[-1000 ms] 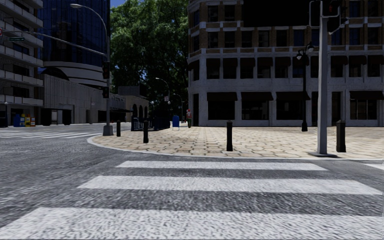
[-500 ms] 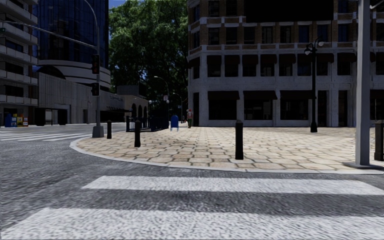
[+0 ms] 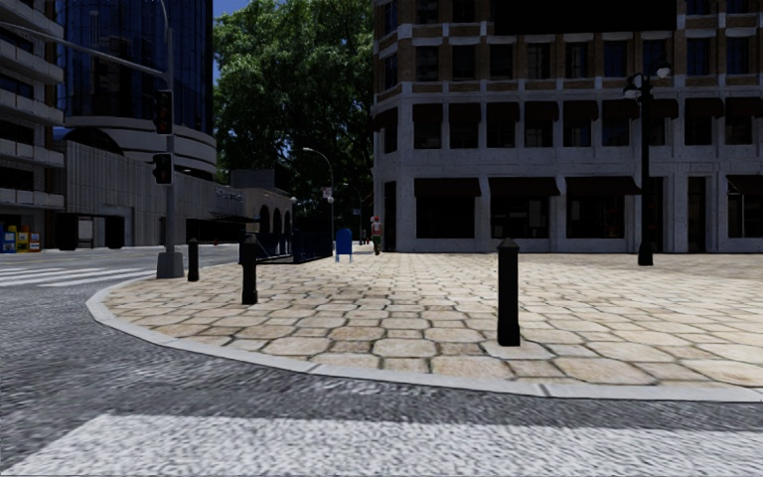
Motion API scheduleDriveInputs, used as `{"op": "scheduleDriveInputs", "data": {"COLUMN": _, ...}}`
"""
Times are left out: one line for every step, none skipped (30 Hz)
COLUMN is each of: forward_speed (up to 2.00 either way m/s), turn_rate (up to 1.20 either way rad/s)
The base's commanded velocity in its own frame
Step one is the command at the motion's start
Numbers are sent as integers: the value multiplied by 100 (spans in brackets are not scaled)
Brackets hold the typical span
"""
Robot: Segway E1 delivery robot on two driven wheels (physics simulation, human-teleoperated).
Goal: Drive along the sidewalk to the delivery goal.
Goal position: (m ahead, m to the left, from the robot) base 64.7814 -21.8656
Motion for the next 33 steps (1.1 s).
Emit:
{"op": "scheduleDriveInputs", "data": {"forward_speed": 200, "turn_rate": 0}}
{"op": "scheduleDriveInputs", "data": {"forward_speed": 200, "turn_rate": 0}}
{"op": "scheduleDriveInputs", "data": {"forward_speed": 200, "turn_rate": 0}}
{"op": "scheduleDriveInputs", "data": {"forward_speed": 200, "turn_rate": 0}}
{"op": "scheduleDriveInputs", "data": {"forward_speed": 200, "turn_rate": 0}}
{"op": "scheduleDriveInputs", "data": {"forward_speed": 200, "turn_rate": 0}}
{"op": "scheduleDriveInputs", "data": {"forward_speed": 200, "turn_rate": 0}}
{"op": "scheduleDriveInputs", "data": {"forward_speed": 200, "turn_rate": 0}}
{"op": "scheduleDriveInputs", "data": {"forward_speed": 200, "turn_rate": 0}}
{"op": "scheduleDriveInputs", "data": {"forward_speed": 200, "turn_rate": 0}}
{"op": "scheduleDriveInputs", "data": {"forward_speed": 200, "turn_rate": 0}}
{"op": "scheduleDriveInputs", "data": {"forward_speed": 200, "turn_rate": 0}}
{"op": "scheduleDriveInputs", "data": {"forward_speed": 200, "turn_rate": 0}}
{"op": "scheduleDriveInputs", "data": {"forward_speed": 200, "turn_rate": 0}}
{"op": "scheduleDriveInputs", "data": {"forward_speed": 200, "turn_rate": 0}}
{"op": "scheduleDriveInputs", "data": {"forward_speed": 200, "turn_rate": 0}}
{"op": "scheduleDriveInputs", "data": {"forward_speed": 200, "turn_rate": 0}}
{"op": "scheduleDriveInputs", "data": {"forward_speed": 200, "turn_rate": 0}}
{"op": "scheduleDriveInputs", "data": {"forward_speed": 200, "turn_rate": 0}}
{"op": "scheduleDriveInputs", "data": {"forward_speed": 200, "turn_rate": 0}}
{"op": "scheduleDriveInputs", "data": {"forward_speed": 187, "turn_rate": 0}}
{"op": "scheduleDriveInputs", "data": {"forward_speed": 176, "turn_rate": 0}}
{"op": "scheduleDriveInputs", "data": {"forward_speed": 166, "turn_rate": 0}}
{"op": "scheduleDriveInputs", "data": {"forward_speed": 166, "turn_rate": 0}}
{"op": "scheduleDriveInputs", "data": {"forward_speed": 161, "turn_rate": 0}}
{"op": "scheduleDriveInputs", "data": {"forward_speed": 158, "turn_rate": 0}}
{"op": "scheduleDriveInputs", "data": {"forward_speed": 158, "turn_rate": 0}}
{"op": "scheduleDriveInputs", "data": {"forward_speed": 158, "turn_rate": 0}}
{"op": "scheduleDriveInputs", "data": {"forward_speed": 157, "turn_rate": 0}}
{"op": "scheduleDriveInputs", "data": {"forward_speed": 156, "turn_rate": 0}}
{"op": "scheduleDriveInputs", "data": {"forward_speed": 156, "turn_rate": 0}}
{"op": "scheduleDriveInputs", "data": {"forward_speed": 156, "turn_rate": 0}}
{"op": "scheduleDriveInputs", "data": {"forward_speed": 156, "turn_rate": 0}}
